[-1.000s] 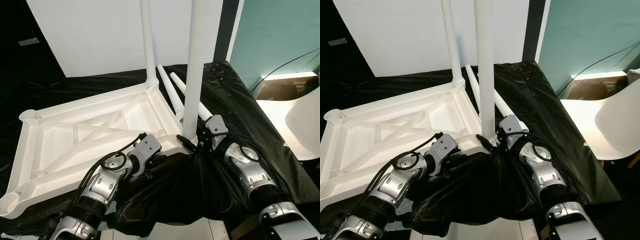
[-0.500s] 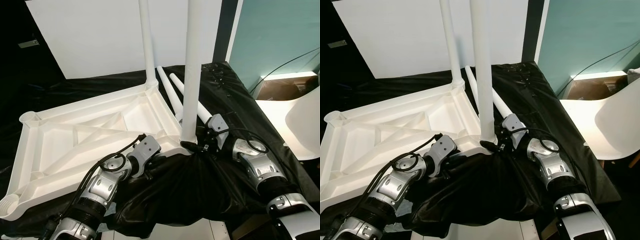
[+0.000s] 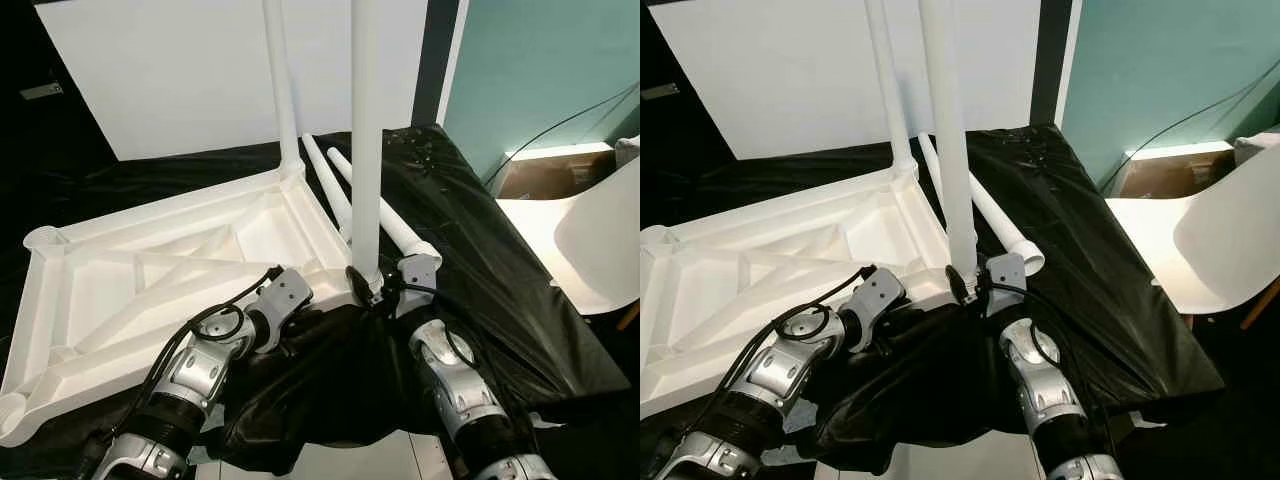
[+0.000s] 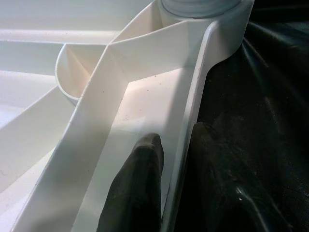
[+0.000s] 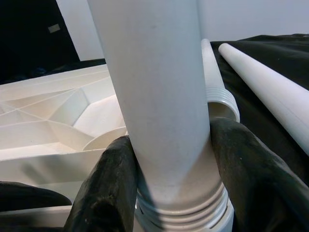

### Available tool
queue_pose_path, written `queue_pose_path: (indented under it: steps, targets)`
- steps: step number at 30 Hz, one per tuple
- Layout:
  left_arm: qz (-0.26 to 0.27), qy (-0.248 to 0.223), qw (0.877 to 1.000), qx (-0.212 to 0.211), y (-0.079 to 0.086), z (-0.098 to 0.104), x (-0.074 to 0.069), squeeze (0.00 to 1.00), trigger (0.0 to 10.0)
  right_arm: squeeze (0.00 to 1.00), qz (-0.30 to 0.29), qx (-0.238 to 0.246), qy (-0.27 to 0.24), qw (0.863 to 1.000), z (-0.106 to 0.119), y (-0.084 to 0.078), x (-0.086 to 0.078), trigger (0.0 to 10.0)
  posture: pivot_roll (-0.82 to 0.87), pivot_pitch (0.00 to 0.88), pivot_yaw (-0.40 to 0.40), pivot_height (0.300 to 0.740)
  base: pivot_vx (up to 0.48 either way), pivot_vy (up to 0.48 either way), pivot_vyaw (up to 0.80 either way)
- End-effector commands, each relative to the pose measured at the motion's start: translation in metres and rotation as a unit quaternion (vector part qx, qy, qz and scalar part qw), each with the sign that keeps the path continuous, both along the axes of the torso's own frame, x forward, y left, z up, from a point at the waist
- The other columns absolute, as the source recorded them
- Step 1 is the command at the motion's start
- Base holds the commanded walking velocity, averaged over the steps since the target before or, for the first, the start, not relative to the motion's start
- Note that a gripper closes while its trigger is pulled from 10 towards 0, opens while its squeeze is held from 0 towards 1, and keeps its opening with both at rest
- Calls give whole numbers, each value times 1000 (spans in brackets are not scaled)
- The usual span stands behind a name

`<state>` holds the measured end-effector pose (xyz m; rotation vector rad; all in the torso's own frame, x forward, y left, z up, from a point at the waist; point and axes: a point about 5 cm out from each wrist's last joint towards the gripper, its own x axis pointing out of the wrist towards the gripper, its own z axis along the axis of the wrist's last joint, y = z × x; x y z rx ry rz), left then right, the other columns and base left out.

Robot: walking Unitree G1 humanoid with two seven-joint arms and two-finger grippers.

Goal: Building children table

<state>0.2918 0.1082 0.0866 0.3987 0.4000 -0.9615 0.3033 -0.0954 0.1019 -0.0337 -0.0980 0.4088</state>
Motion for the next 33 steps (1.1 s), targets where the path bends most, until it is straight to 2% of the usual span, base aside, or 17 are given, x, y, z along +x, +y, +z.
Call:
queue_pose_path:
  steps: [1,3,4,8,9,10,12,13,15,19,20,21,23,24,26,27,33]
  targets:
    - [-22,80,996,28,-1,-33,-20,0,10000,0,20,-6,3,1000,1,-2,3,10000,-19,0,39,740,0,0,0]
    - [-22,79,996,27,-1,-33,-20,0,10000,0,34,-12,0,999,2,0,2,10000,-18,0,38,740,0,0,0]
    - [-21,79,996,27,-1,-33,-19,0,10000,1000,55,-12,1,998,3,1,1,10000,-18,0,37,740,0,0,0]
    - [-20,78,996,26,-1,-32,-19,0,10000,1000,80,-15,1,997,5,1,0,10000,-16,0,34,740,0,0,0]
    - [-19,78,996,26,-1,-32,-19,0,10000,0,114,-31,-6,993,8,2,-1,10000,-17,0,34,740,0,0,0]
    - [-19,79,996,26,-1,-33,-20,0,10000,0,163,-48,-10,985,11,0,-1,10000,-23,0,39,740,0,0,0]
    - [-20,81,996,26,-1,-34,-20,0,10000,0,213,-76,-20,974,15,-5,0,10000,-24,0,40,740,0,0,0]
    - [-20,81,996,26,-1,-34,-20,0,10000,0,213,-76,-20,974,15,-5,0,10000,-24,0,40,740,0,0,0]
    - [-22,81,996,27,-2,-34,-21,0,10000,0,224,-107,-33,968,21,-16,7,10000,-25,0,42,740,0,0,0]
    - [-22,80,996,27,-2,-33,-20,0,10000,0,234,-118,-32,964,25,-22,13,10000,-25,0,45,740,0,0,0]
    - [-23,80,996,26,-2,-32,-20,0,10000,0,244,-123,-25,962,25,-23,15,10000,-26,0,50,740,0,0,0]
    - [-26,79,996,27,-3,-32,-20,0,10000,0,272,-139,0,952,23,-24,19,10000,-26,0,52,740,0,0,0]
    - [-28,79,996,28,-3,-32,-20,0,10000,0,282,-145,8,949,22,-24,20,9961,-26,0,52,740,0,0,0]
    - [-27,79,996,29,-2,-32,-20,0,10000,0,293,-149,19,944,21,-24,20,3333,-22,0,52,740,0,0,0]
    - [-26,79,996,30,-2,-32,-20,0,10000,0,299,-151,24,942,20,-24,20,3333,-22,0,52,740,0,0,0]
    - [-24,79,996,30,-1,-31,-20,0,10000,0,308,-153,33,939,19,-26,20,0,-16,0,51,740,0,0,0]
    - [-21,79,996,31,2,-32,-20,0,10000,0,314,-148,49,936,13,-26,19,0,-11,0,47,740,0,0,0]
